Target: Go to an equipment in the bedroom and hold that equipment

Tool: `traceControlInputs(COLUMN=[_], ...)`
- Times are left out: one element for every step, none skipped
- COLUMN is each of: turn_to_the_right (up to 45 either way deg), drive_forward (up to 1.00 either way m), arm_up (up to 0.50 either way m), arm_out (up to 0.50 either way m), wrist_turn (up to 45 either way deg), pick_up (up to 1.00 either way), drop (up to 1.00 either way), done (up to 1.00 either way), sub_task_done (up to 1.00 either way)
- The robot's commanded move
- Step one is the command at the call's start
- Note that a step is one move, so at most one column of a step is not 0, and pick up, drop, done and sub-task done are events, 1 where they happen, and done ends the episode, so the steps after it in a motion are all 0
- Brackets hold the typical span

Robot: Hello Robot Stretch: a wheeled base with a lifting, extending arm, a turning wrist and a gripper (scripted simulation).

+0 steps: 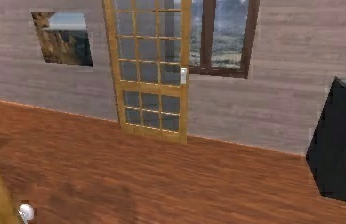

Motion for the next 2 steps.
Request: traceControlInputs(turn_to_the_right=[0.0, -42.0], drive_forward=[0.85, 0.00], arm_up=[0.00, 0.00], arm_out=[0.00, 0.00], wrist_turn=[0.0, 0.0], pick_up=[0.00, 0.00], drop=[0.00, 0.00], done=[0.00, 0.00], sub_task_done=[0.00, 0.00])
